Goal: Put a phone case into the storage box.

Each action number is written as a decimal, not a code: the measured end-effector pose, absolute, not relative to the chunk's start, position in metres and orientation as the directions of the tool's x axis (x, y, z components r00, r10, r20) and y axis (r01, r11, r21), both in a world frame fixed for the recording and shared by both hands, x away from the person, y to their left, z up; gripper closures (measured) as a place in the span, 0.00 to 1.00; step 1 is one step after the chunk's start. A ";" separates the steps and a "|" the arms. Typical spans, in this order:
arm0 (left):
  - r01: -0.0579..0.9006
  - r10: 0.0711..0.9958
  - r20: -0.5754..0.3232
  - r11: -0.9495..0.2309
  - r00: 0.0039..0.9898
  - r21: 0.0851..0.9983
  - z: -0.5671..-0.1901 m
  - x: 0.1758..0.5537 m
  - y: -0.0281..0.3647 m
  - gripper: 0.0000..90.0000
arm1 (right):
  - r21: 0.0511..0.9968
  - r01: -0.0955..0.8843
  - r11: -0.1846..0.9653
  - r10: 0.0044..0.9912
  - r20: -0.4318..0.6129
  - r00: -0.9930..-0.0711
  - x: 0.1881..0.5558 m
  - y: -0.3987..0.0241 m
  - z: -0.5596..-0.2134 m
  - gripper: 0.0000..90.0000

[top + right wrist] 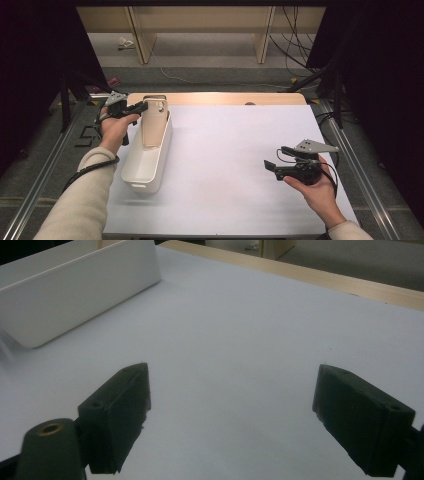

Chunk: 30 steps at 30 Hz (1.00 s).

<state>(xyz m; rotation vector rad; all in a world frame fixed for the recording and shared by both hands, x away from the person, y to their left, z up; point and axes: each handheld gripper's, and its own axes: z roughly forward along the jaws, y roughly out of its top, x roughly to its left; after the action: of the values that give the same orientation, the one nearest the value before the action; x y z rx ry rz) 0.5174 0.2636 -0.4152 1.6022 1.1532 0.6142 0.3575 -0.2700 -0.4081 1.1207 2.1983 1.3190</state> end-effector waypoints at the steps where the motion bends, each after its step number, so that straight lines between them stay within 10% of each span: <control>1: 0.379 0.902 -0.138 -0.030 0.409 0.925 -0.415 0.518 0.263 0.88 | 0.854 0.452 0.257 0.770 0.102 -0.630 0.358 -0.270 -0.408 0.18; 30: 0.439 0.943 -0.053 -0.102 0.327 0.892 -0.397 0.511 0.263 0.48 | 0.852 0.457 0.258 0.769 0.105 -0.631 0.358 -0.269 -0.409 0.18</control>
<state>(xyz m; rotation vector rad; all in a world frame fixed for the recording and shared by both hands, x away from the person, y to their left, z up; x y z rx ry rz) 0.5108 0.2631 -0.3967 1.7014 1.2529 0.7100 0.3584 -0.2694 -0.4089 1.1241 2.2037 1.3181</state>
